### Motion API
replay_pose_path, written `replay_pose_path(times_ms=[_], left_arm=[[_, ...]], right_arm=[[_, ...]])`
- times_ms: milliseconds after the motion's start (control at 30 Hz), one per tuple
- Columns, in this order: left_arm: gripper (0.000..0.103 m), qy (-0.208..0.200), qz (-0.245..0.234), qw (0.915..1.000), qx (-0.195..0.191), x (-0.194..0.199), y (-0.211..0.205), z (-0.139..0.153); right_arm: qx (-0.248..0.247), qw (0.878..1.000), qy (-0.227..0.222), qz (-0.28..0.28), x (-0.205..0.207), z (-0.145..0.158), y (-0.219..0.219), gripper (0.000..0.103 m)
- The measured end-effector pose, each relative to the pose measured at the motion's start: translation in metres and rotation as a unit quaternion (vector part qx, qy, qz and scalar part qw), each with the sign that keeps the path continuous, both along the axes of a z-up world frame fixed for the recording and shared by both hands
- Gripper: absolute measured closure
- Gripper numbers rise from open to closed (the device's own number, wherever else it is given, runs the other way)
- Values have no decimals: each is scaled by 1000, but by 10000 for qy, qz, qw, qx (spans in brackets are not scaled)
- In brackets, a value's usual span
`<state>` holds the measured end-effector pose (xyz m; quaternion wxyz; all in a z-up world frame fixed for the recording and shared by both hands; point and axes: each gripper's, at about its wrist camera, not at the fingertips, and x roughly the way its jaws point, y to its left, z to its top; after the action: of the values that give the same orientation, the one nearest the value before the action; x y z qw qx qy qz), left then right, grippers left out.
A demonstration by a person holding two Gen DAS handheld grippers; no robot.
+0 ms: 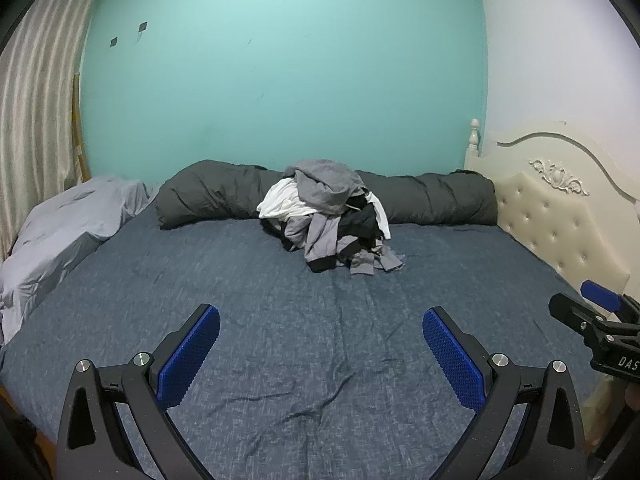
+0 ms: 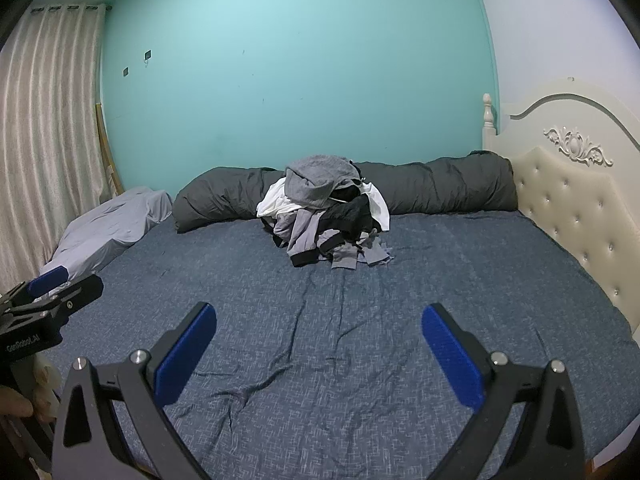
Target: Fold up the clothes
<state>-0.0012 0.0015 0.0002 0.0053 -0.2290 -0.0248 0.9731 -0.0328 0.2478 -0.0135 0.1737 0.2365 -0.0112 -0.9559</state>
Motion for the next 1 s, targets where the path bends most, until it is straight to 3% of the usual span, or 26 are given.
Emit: replay_pose_path(times_ms=[300,1000], left_arm=[[0,74,-20,10000,18,8,-6,-12],[0,48,25,10000,0,0,-3,-12]], right_arm=[[-2,10000,19,25,2,2,0,0],[-22,9999,-12,117,2,3,0,0]])
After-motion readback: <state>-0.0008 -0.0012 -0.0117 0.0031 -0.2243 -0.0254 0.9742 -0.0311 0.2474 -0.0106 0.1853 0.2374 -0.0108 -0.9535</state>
